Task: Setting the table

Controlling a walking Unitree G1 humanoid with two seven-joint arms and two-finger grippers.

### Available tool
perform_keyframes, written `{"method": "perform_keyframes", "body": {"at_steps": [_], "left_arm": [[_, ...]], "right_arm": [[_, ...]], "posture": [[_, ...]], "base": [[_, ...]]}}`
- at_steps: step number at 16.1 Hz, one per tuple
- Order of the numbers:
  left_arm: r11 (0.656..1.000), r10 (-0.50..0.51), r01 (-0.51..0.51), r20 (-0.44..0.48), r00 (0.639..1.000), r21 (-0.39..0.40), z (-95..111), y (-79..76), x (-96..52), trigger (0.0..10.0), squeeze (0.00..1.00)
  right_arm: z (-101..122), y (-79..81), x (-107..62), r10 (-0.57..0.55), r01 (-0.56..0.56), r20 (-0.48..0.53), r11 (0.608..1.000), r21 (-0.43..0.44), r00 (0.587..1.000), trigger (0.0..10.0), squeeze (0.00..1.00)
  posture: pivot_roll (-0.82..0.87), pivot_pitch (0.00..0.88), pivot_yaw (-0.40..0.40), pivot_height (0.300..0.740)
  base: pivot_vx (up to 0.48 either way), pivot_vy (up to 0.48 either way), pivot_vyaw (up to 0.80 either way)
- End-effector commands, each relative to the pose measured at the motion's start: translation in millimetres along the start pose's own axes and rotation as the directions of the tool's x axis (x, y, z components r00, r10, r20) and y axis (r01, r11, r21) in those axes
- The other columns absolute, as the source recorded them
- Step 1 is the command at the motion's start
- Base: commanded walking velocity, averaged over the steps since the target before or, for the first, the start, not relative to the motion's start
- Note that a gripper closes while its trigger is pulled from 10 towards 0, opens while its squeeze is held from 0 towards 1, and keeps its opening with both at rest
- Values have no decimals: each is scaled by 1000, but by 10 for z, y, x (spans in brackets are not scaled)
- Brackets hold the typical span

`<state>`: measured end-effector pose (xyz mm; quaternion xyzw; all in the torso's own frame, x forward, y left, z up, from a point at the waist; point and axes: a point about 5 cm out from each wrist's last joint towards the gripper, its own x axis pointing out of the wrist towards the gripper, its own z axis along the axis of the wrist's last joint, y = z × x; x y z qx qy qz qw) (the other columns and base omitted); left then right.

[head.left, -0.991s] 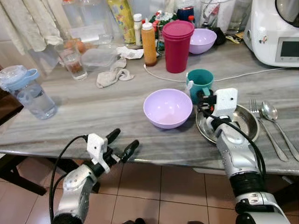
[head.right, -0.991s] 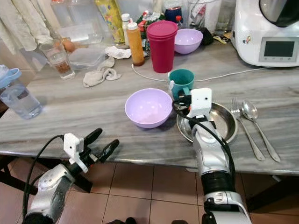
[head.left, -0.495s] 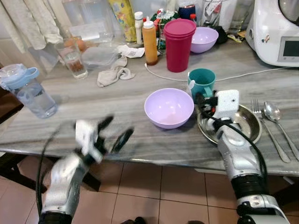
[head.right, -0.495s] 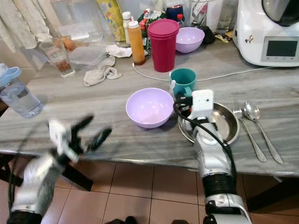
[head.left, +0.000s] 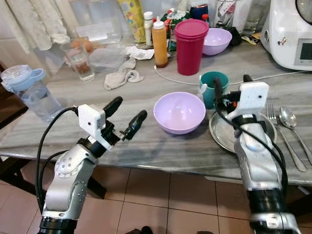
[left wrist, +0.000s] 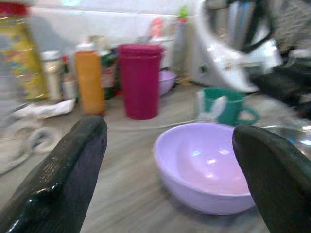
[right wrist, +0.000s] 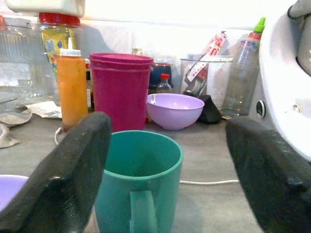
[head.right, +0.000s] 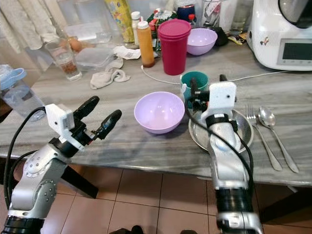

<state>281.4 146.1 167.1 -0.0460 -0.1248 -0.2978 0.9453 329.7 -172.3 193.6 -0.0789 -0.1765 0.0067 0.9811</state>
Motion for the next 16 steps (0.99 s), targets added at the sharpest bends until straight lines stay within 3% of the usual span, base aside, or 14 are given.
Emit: {"method": "perform_keyframes", "body": {"at_steps": [1, 4, 8, 9, 10, 14, 16], "left_arm": [[992, 115, -112, -57, 992, 59, -66, 115, -53, 10000, 0], [952, 290, -281, -69, 954, 120, -122, 252, -90, 10000, 0], [917, 373, -361, -46, 926, 173, -130, 281, -36, 10000, 0], [902, 402, -388, -41, 915, 189, -135, 299, -21, 10000, 0], [883, 435, -419, -37, 899, 211, -145, 315, -11, 10000, 0], [832, 502, -481, -2, 865, 277, -153, 330, 0, 10000, 0], [783, 557, -529, 11, 831, 328, -161, 386, -36, 10000, 0]], "right_arm": [[73, 61, -50, -9, 9, 17, 1000, 4, 1000, 10000, 1000], [111, 64, -235, -26, 26, 16, 1000, -11, 1000, 10000, 1000], [144, 66, -361, -38, 38, 11, 998, -48, 999, 10000, 1000], [160, 61, -373, -40, 40, 11, 998, -51, 999, 10000, 455], [177, 65, -387, -40, 40, 11, 998, -52, 999, 10000, 0], [238, 136, -426, -12, 13, 11, 998, -61, 1000, 10000, 0], [265, 164, -422, 7, -6, 13, 998, -60, 1000, 10000, 0]], "posture": [[-228, 79, 140, 740], [-239, 72, 145, 740], [-259, 62, 146, 740], [-264, 62, 148, 740], [-270, 61, 148, 740], [-275, 64, 143, 740], [-273, 67, 135, 740]], "base": [[0, 0, 0], [0, 0, 138], [0, 0, 800], [0, 0, 800], [0, 0, 800], [0, 0, 800], [0, 0, 800]]}}
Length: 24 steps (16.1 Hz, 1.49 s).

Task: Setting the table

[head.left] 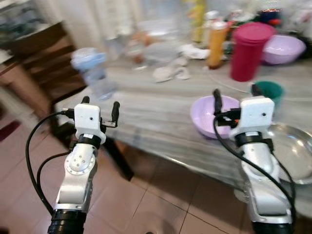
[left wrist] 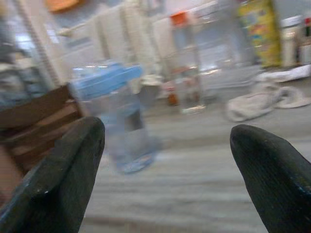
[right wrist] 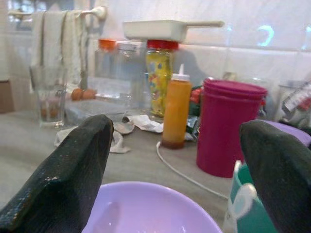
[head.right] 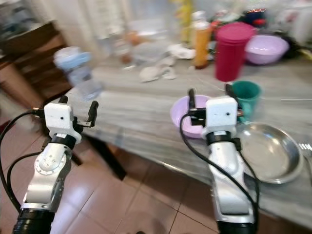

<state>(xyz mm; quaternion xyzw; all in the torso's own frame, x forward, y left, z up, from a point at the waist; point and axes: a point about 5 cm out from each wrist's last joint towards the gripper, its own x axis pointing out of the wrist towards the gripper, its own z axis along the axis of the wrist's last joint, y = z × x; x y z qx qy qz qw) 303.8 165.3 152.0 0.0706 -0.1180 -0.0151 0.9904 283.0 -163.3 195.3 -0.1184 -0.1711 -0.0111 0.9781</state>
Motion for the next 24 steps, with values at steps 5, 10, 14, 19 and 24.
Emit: {"method": "perform_keyframes", "body": {"at_steps": [5, 10, 14, 19, 24], "left_arm": [[986, 143, -140, -29, 989, 86, -108, 225, -32, 10000, 0], [965, 236, -227, -60, 970, 135, -220, 325, -62, 10000, 0], [950, 285, -266, -104, 953, 162, -365, 398, -176, 10000, 0], [944, 302, -278, -129, 945, 175, -444, 433, -249, 10000, 0], [953, 266, -232, -173, 948, 193, -573, 397, -258, 10000, 0]], "right_arm": [[115, 138, 11, 72, -73, 33, 997, 36, 997, 10000, 0], [99, 199, 3, 121, -123, 24, 991, 53, 992, 10000, 0], [62, 280, 1, 178, -178, 11, 981, 83, 984, 10000, 0], [11, 357, -27, 213, -212, -6, 972, 103, 977, 10000, 0], [-66, 348, -48, 210, -205, -31, 972, 114, 977, 10000, 0]], "posture": [[-270, 62, 127, 740], [-266, 52, 109, 740], [-245, 44, 93, 740], [-235, 51, 97, 740], [-239, 47, 102, 740]], "base": [[0, 0, 800], [0, 0, 800], [0, 0, 800], [0, 0, 800], [0, 0, 800]]}}
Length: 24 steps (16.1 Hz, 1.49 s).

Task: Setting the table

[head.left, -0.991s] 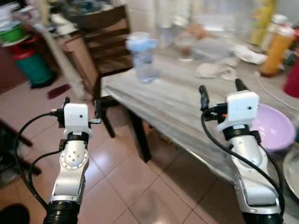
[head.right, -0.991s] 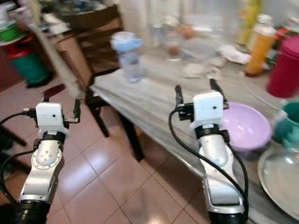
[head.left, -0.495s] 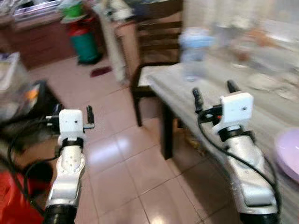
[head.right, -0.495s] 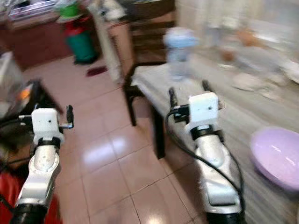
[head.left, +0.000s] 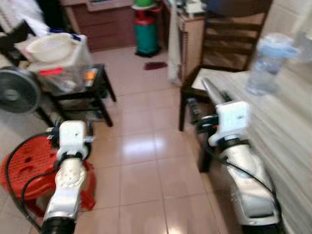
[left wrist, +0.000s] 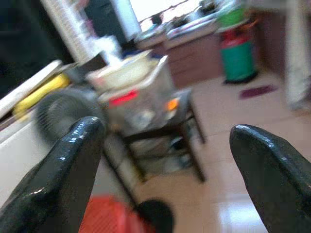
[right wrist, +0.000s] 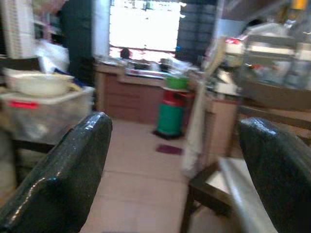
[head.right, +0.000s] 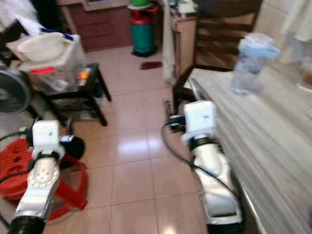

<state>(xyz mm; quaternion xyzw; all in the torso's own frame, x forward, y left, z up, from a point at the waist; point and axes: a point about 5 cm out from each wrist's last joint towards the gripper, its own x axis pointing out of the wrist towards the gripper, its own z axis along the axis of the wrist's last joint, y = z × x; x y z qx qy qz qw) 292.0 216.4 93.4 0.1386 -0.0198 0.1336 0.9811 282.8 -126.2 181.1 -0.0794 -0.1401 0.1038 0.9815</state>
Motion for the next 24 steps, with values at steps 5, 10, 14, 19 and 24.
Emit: {"method": "perform_keyframes", "body": {"at_steps": [5, 10, 14, 19, 24], "left_arm": [[999, -36, 38, -133, 990, 7, -380, -56, -114, 10000, 0], [993, -101, 116, -347, 932, 21, -881, -179, -364, 10000, 0], [966, -241, 255, -466, 851, -33, -1089, -399, -549, 10000, 0], [915, -341, 400, -645, 684, -60, -1339, -505, -800, 10000, 0], [880, -320, 475, -743, 588, -3, -1504, -341, -963, 10000, 0]], "right_arm": [[-400, -64, -38, 6, -2, -133, 1000, 30, 991, 10000, 0], [-1010, -8, -110, 51, -19, -342, 995, 97, 938, 10000, 0], [-1437, -43, -286, 21, 50, -499, 990, 129, 867, 10000, 0], [-1944, 48, -773, -9, 123, -739, 987, 100, 674, 10000, 0], [-2206, 138, -1347, -17, 202, -894, 976, 83, 448, 10000, 0]], "posture": [[-185, 18, 25, 740], [-132, 5, -44, 740], [-108, 0, -49, 740], [-142, 0, 4, 740], [-164, 0, 44, 740]], "base": [[0, 0, 0], [0, 0, 0], [0, 0, 0], [0, 0, 0], [0, 0, 0]]}}
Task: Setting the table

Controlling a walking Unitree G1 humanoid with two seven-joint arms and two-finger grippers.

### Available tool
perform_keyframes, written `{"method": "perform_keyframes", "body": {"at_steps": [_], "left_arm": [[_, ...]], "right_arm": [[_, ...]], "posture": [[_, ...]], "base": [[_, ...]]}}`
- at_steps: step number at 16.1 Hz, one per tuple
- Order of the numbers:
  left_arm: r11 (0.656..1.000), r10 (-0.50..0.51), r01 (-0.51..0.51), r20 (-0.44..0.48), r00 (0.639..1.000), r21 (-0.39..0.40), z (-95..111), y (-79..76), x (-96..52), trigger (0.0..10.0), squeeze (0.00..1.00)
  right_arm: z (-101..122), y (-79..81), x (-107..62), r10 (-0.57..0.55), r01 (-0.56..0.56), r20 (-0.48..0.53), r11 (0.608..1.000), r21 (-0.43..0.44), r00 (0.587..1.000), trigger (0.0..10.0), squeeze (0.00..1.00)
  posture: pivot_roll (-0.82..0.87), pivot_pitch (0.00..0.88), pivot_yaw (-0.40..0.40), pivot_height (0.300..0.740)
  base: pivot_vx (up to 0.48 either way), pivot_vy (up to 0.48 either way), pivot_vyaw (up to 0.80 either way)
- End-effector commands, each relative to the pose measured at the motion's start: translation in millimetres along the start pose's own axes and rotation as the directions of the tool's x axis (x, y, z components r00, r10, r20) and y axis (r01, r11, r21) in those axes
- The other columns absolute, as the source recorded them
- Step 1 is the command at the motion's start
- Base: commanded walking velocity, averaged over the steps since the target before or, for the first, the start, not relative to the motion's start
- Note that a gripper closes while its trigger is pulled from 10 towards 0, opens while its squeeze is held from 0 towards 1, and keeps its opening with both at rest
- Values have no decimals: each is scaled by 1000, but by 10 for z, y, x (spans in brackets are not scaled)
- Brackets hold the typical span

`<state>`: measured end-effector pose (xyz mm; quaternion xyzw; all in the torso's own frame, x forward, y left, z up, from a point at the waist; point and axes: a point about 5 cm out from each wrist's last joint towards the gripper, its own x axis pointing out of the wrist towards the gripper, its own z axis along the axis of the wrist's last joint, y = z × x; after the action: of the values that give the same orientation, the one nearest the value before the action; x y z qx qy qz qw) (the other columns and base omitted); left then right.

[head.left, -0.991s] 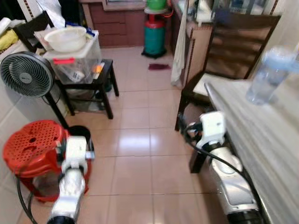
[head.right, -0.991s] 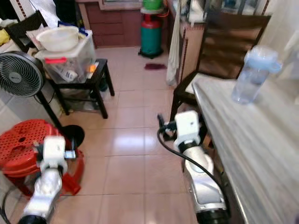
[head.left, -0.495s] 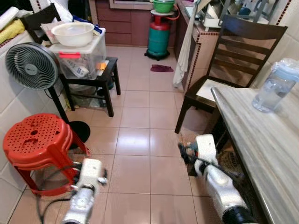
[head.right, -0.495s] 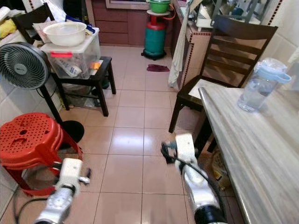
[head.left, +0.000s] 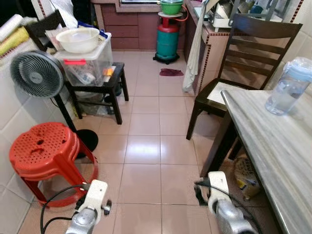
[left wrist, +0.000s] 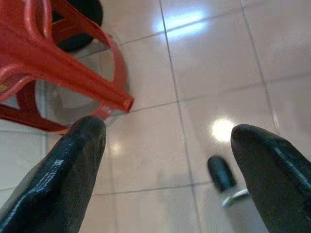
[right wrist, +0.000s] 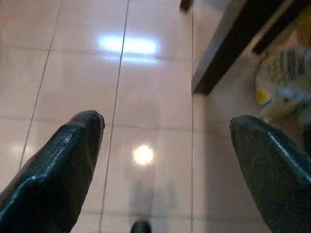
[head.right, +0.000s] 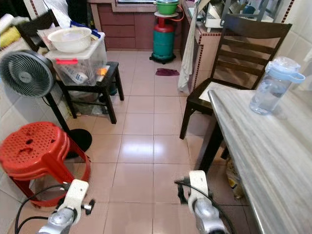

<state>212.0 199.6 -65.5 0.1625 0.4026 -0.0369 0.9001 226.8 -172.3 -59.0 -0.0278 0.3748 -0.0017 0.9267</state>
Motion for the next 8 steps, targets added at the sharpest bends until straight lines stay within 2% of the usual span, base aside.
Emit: {"method": "perform_keyframes", "body": {"at_steps": [1, 5, 8], "left_arm": [[999, -14, 15, -32, 999, 39, -63, 15, -10, 10000, 0], [999, -1, 6, -99, 995, 51, -233, 96, -51, 10000, 0], [999, -6, 12, -123, 992, 45, -308, 45, -71, 10000, 0]], "right_arm": [[-142, 20, -25, 0, -1, -65, 1000, -9, 998, 10000, 0], [-209, 1, -42, -10, 11, -85, 1000, 7, 996, 10000, 0], [-237, -33, -50, -15, 14, -97, 1000, -18, 995, 10000, 0]], "posture": [[-170, 0, 47, 740], [-186, 0, 55, 740], [-185, 0, 51, 740]], "base": [[0, 0, 0], [0, 0, 0], [0, 0, 0]]}}
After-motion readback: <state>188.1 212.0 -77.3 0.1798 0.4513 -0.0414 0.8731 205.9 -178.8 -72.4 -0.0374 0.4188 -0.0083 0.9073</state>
